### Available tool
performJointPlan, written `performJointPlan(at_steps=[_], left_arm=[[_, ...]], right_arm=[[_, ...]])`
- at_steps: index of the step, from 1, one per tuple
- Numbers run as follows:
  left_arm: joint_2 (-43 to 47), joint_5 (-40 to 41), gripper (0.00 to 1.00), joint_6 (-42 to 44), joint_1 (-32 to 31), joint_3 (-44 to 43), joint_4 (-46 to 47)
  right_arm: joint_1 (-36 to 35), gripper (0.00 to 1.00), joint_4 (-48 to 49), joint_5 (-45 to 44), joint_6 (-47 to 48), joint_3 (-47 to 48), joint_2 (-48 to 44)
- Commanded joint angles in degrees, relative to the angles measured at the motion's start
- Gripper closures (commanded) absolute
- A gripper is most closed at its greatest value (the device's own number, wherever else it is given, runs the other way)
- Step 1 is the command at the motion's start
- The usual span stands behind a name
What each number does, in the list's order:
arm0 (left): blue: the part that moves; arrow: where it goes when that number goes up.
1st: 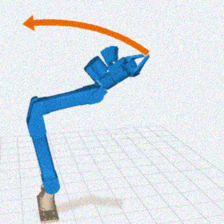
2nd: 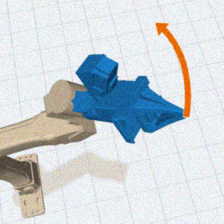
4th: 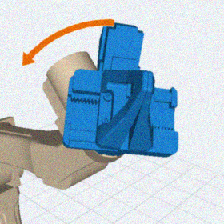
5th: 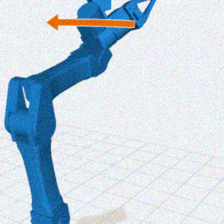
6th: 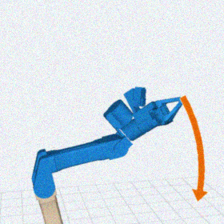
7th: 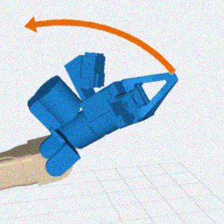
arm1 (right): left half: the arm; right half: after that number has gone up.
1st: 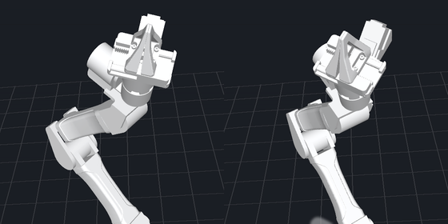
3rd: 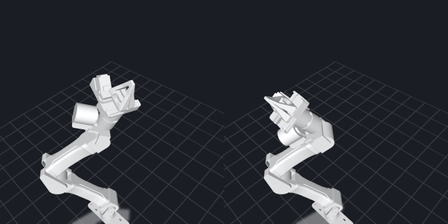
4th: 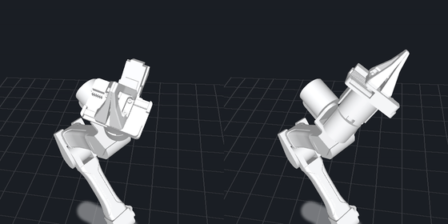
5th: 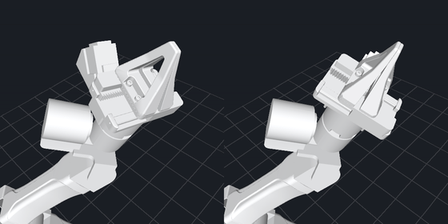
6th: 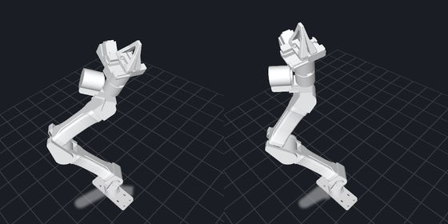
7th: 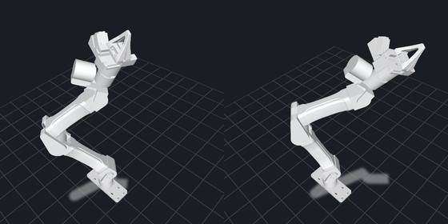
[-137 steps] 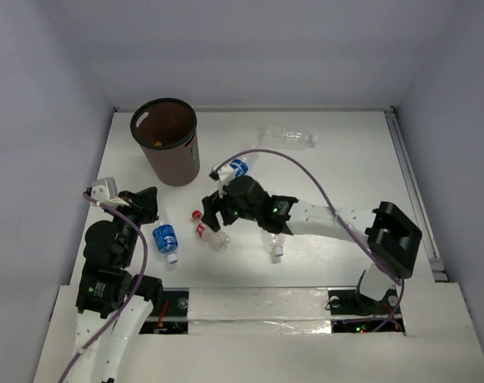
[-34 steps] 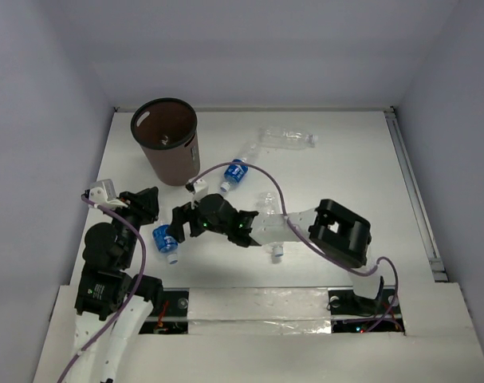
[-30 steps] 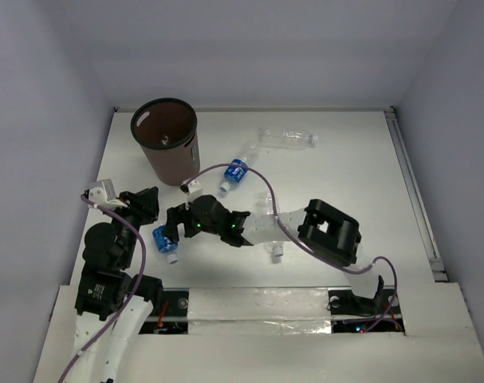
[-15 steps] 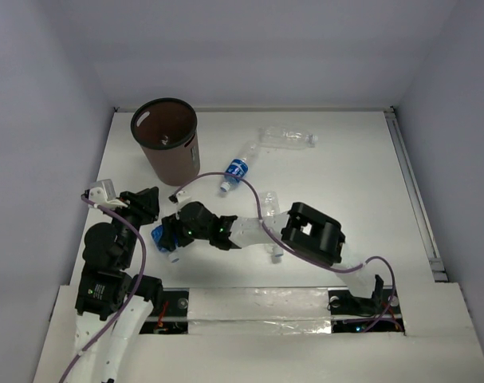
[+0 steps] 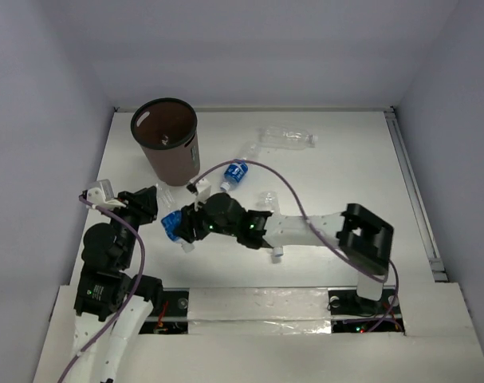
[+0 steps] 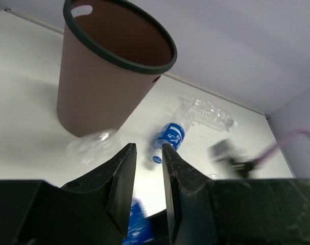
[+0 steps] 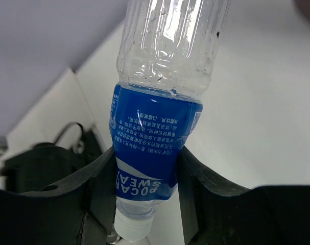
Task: Put the plastic bottles in the bin
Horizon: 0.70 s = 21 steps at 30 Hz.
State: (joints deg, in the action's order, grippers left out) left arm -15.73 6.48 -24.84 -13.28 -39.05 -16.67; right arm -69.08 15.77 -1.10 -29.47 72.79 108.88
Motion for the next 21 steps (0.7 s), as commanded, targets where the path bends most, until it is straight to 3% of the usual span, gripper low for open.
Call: performJointPlan(at_steps=[1, 9, 15, 21], left_arm=[[1.39, 2.83, 0.76, 1.19, -0.78, -3.58, 1.99], [4.48, 7.15, 0.75, 2.87, -1.31, -3.32, 3.13], [4.65, 4.69, 0.75, 1.9, -1.31, -2.35, 2.6], [4.83, 3.46, 0.74, 1.81, -1.84, -2.0, 2.87]], right_arm=[[-0.35, 0.64, 2.52, -5.13, 5.82, -1.07, -9.72], [0.34, 0.64, 1.89, -18.04, 18.02, 0.59, -19.94], [5.61, 0.64, 4.62, -19.02, 24.19, 12.53, -12.13], [12.12, 0.65, 7.78, -15.69, 22.44, 25.17, -2.73]])
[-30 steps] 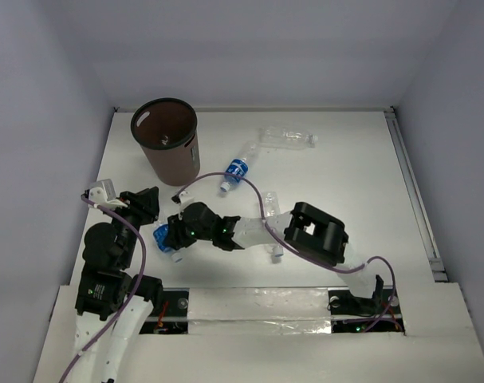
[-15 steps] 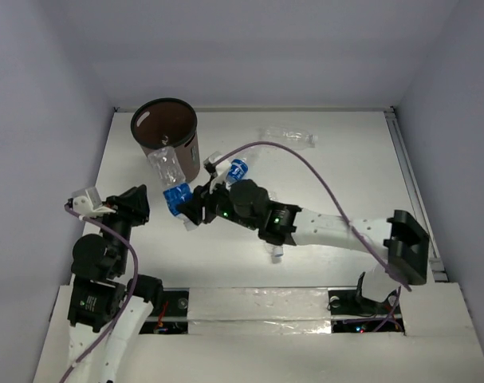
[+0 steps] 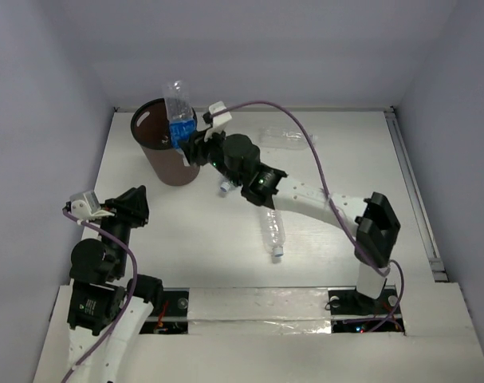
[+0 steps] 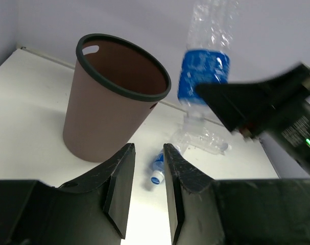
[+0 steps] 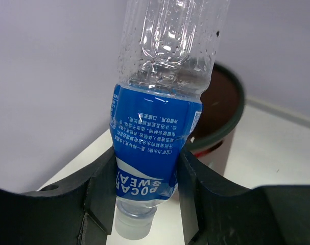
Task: Put the plastic bottles in the bin
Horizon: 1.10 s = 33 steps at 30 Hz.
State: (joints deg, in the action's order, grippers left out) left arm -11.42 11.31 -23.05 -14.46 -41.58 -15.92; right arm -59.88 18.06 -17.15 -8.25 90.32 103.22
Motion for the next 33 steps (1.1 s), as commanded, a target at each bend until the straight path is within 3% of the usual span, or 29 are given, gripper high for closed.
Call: performJointPlan(at_steps=[1, 17, 22, 26, 33], left_arm=[[0.52, -1.38, 0.74, 0.02, -0.66, 0.54, 2.21], [0.96, -1.29, 0.73, 0.11, -1.19, 0.71, 2.12], [0.96, -1.29, 0.73, 0.11, -1.19, 0.71, 2.04], [0.87, -1.29, 0.73, 0.2, -1.19, 0.8, 2.12], [0.7, -1.38, 0.73, 0.2, -1.19, 0.8, 2.12]], right_arm=[[4.06, 0.65, 6.1, 0.45, 1.31, 9.15, 4.17], [5.3, 0.61, -0.57, 0.36, 4.91, 45.27, 30.98], [5.3, 0.48, -0.4, 0.36, 5.26, 46.61, 33.54], [5.3, 0.28, -0.4, 0.45, 5.18, 45.56, 33.1], [5.3, 0.24, 1.18, 1.06, 4.12, 42.39, 30.81]])
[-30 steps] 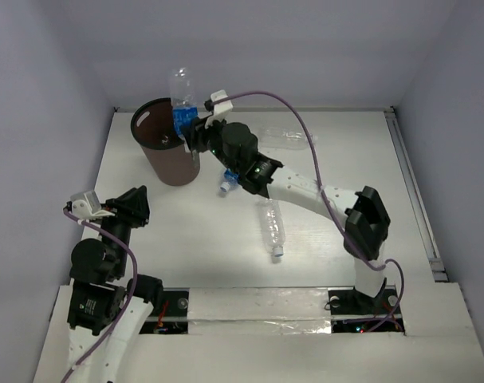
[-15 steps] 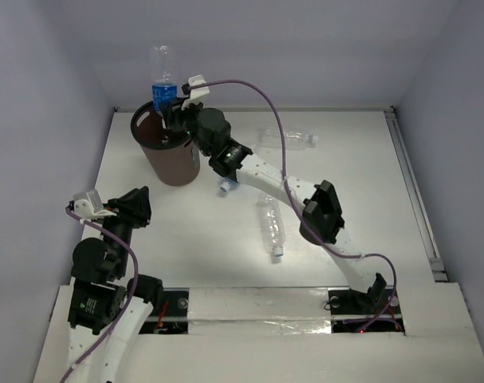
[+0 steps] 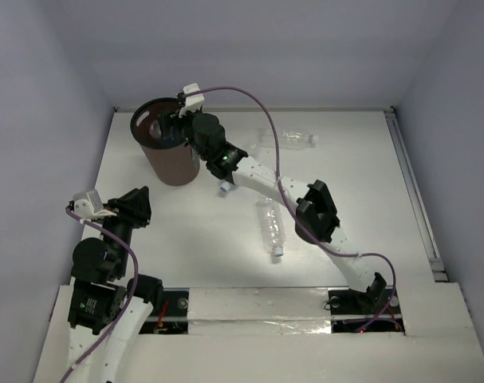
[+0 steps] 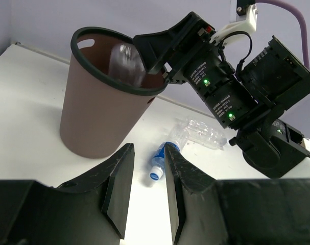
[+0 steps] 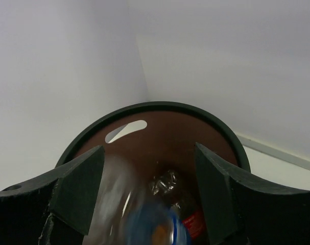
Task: Put the plastic bottles in the bin
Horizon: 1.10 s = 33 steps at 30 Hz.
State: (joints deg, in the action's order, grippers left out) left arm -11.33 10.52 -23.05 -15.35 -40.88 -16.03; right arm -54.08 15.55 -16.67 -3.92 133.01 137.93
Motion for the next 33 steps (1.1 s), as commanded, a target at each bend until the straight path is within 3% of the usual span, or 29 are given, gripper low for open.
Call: performJointPlan(at_steps=[1, 5, 10, 11, 12, 14, 17, 21, 25, 27, 31, 33], left_arm=[[0.61, -0.51, 0.73, 0.11, -0.29, 0.02, 2.32], [0.44, -0.33, 0.73, 0.28, -0.29, 0.01, 2.23], [-0.53, -0.59, 0.73, 0.64, -0.29, 0.1, 2.67], [-1.05, -1.11, 0.74, 0.98, -0.29, 0.19, 2.85], [-1.49, -1.55, 0.75, 0.99, -0.29, 0.28, 3.11], [-2.98, -3.65, 0.78, 1.6, -0.29, 0.45, 4.16], [-7.1, -8.3, 0.89, 2.39, -0.29, 0.11, 5.92], [-16.68, -21.57, 0.98, -0.32, -0.29, -2.44, 7.59], [-22.15, -30.82, 1.0, -7.88, -1.95, 0.45, 17.85], [-25.04, -26.99, 1.0, -9.46, -4.76, 1.33, 21.73], [-32.86, -13.98, 1.0, -8.6, -16.25, -0.15, 24.56], [-39.62, -8.36, 0.97, -7.72, -18.3, -3.13, 24.73]], right_arm=[[-0.5, 0.24, 3.7, 0.67, -0.29, -0.38, -4.07], [-0.5, 0.24, 5.45, 1.02, -1.17, -3.71, -6.44], [-0.5, 0.29, 10.8, 1.11, -2.93, -17.49, -17.47], [-0.5, 0.38, 13.34, 0.94, -3.37, -23.79, -22.48], [-0.5, 0.49, 14.5, 0.76, -3.63, -23.85, -22.53], [-0.5, 0.81, 16.78, -0.03, -4.42, -34.54, -30.67], [-0.5, 1.0, 17.41, -2.58, -8.02, -50.31, -41.81], [-0.5, 1.0, 14.43, -3.64, -16.79, -69.08, -53.8], [-0.5, 1.0, 10.12, -4.16, -21.29, -82.71, -63.9], [-0.5, 1.0, 7.84, -5.57, -22.52, -88.94, -70.21], [0.03, 1.0, 3.97, -10.47, -26.39, -96.07, -78.49], [0.03, 1.0, 2.83, -12.33, -28.32, -98.55, -80.79]])
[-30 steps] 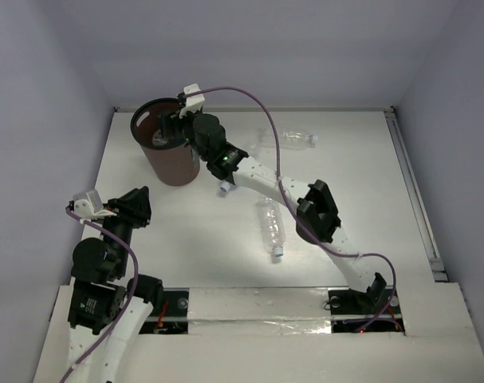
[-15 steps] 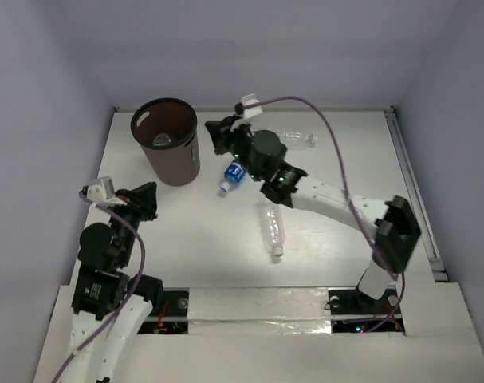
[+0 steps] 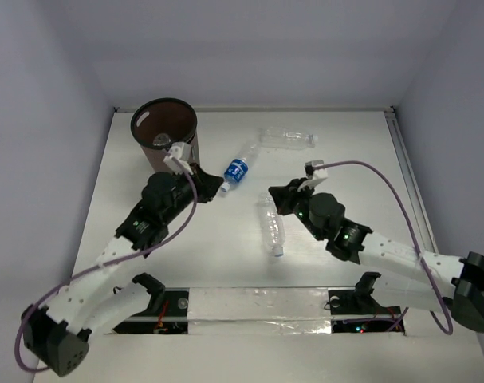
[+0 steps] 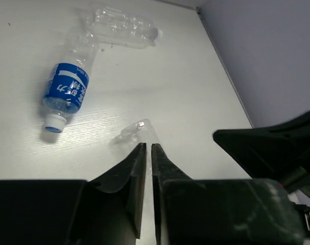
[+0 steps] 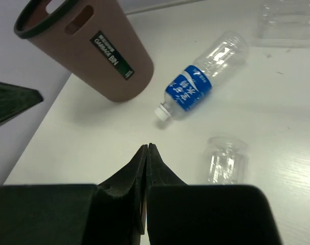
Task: Put the plastic bottles in the bin
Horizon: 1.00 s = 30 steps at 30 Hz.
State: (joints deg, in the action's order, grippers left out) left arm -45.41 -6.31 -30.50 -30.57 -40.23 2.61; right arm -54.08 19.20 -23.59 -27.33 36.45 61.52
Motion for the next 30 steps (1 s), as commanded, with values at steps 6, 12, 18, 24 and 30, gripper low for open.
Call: performJointPlan(at_steps=[6, 12, 18, 24, 30], left_arm=[[-25.41, 16.14, 0.67, 7.11, -7.05, -14.58, 6.88], [-44.57, 18.78, 0.54, 13.26, -7.58, -28.91, 3.98], [-60.75, 22.65, 0.44, 19.51, -7.58, -44.38, -2.52], [-71.04, 27.21, 0.37, 27.16, -7.58, -52.22, -6.21], [-77.45, 27.75, 0.3, 30.15, -6.52, -57.49, -8.58]], right_arm=[[0.56, 0.85, -2.94, -8.74, -9.93, -8.75, -12.46], [0.56, 0.34, -7.32, -8.05, -9.14, -11.48, -21.16], [0.56, 0.19, -10.5, -7.26, -8.35, -12.63, -26.62], [0.56, 0.08, -10.77, -6.38, -7.21, -12.54, -26.63], [0.56, 0.05, -8.4, -3.3, -7.03, -12.19, -22.68]])
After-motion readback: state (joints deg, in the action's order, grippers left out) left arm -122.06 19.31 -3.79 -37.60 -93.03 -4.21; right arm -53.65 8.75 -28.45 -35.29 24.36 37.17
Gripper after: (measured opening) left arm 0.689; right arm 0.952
